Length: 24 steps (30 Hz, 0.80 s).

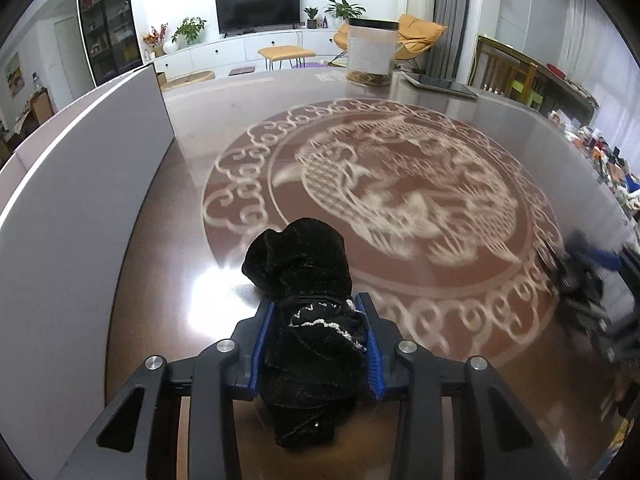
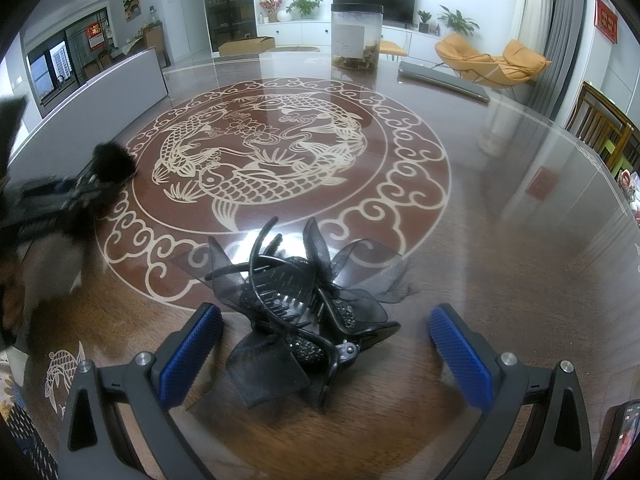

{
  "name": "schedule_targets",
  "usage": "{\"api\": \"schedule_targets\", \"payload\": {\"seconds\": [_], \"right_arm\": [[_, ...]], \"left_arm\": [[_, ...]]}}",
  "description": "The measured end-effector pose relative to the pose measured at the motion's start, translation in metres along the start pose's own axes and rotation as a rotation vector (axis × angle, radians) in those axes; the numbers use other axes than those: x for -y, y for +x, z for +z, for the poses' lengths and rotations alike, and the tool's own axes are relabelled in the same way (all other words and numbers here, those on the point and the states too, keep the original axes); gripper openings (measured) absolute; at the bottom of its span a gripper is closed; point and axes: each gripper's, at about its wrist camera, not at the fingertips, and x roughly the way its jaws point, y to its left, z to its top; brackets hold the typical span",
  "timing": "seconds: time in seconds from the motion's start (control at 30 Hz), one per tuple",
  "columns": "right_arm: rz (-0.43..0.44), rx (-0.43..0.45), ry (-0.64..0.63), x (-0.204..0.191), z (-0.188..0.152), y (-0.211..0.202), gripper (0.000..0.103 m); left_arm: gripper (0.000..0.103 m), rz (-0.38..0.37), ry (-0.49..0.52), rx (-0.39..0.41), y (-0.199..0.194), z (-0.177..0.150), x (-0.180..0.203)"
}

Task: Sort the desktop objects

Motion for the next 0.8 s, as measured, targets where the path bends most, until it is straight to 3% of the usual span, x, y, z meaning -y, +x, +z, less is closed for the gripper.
{"api": "schedule_targets", "payload": {"seconds": [0.13,0.23,0.3,0.37,0.43,0.5,0.8], "right_arm": [[0.0,0.0,0.0,0.0,0.0,0.0,0.103],[0.0,0.0,0.0,0.0,0.0,-0.001,0.103],[0.0,0.0,0.0,0.0,0.0,0.0,0.103],[0.0,0.0,0.0,0.0,0.0,0.0,0.103],[0.0,0.0,0.0,0.0,0.0,0.0,0.103],[0.0,0.0,0.0,0.0,0.0,0.0,0.103],[0.0,0.0,0.0,0.0,0.0,0.0,0.103]], "left_arm": [[0.039,-0.01,-0.033,-0.001,-0.019,-0.023,0.01],[0.045,-0.001,-0.047,0.007,-0.024,-0.031,0.012],[0.073,0.0,-0.031,0.004,-0.022,-0.032,0.014],[0.085,0.03,-0.009,-0.006,-0.018,-0.033,0.018],[0.087,0.018,-0.015,-0.004,-0.019,-0.035,0.015],[0.103,0.01,0.005,-0.023,-0.016,-0.034,0.018],[0.103,-0.002,0.011,-0.029,-0.015,-0.035,0.021]]}}
